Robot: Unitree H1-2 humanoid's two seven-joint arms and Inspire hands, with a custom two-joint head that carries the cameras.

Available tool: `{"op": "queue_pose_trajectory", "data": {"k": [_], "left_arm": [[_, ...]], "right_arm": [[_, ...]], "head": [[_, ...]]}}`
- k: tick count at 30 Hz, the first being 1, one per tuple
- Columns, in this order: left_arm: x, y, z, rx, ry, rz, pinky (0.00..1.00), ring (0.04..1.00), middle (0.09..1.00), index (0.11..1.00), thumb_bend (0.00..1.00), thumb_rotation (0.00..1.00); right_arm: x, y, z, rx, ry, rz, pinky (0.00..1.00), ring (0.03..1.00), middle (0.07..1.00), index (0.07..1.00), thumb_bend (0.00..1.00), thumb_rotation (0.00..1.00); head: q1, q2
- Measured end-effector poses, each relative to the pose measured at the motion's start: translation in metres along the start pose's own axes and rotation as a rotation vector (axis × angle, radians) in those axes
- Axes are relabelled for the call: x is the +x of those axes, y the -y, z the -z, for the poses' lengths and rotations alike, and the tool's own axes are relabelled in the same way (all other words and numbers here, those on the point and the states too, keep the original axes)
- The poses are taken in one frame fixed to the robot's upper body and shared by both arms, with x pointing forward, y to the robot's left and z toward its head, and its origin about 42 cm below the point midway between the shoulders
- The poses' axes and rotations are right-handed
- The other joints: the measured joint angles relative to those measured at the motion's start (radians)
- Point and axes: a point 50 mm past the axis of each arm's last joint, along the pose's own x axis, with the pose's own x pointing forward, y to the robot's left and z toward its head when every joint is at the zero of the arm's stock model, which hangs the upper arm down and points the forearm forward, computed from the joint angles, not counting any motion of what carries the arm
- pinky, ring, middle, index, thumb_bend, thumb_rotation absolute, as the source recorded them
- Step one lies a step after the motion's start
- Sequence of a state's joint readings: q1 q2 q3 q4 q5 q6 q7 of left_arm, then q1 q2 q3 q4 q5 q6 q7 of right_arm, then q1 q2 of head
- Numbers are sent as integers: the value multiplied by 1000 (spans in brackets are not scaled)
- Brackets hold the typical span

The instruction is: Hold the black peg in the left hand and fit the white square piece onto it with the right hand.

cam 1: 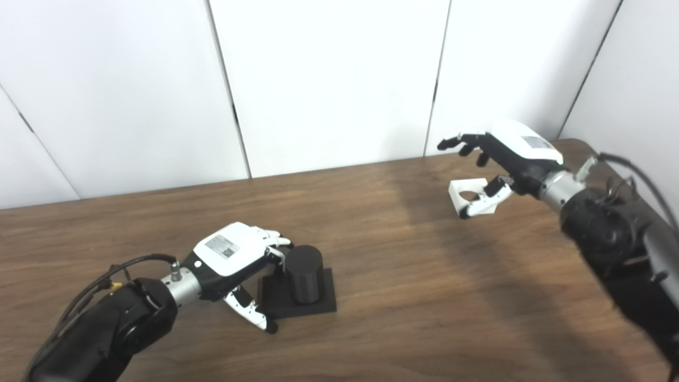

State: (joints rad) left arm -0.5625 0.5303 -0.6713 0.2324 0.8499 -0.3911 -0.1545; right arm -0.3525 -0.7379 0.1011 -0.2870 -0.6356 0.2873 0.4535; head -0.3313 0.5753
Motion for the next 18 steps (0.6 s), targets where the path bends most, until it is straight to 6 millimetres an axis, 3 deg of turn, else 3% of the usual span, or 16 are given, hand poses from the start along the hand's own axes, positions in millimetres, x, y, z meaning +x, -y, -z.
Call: {"op": "queue_pose_trajectory", "data": {"k": [9, 18], "left_arm": [[-3, 2, 1, -5, 6, -14, 805, 859, 840, 492, 522, 75], [-7, 5, 1, -9, 4, -28, 794, 853, 839, 492, 523, 75]], "right_arm": [[23, -18, 3, -138, -99, -194, 829, 924, 934, 848, 911, 91], [48, -23, 18, -211, -197, -278, 857, 935, 947, 872, 919, 112]], "head": [[-28, -14], [-26, -11]]}}
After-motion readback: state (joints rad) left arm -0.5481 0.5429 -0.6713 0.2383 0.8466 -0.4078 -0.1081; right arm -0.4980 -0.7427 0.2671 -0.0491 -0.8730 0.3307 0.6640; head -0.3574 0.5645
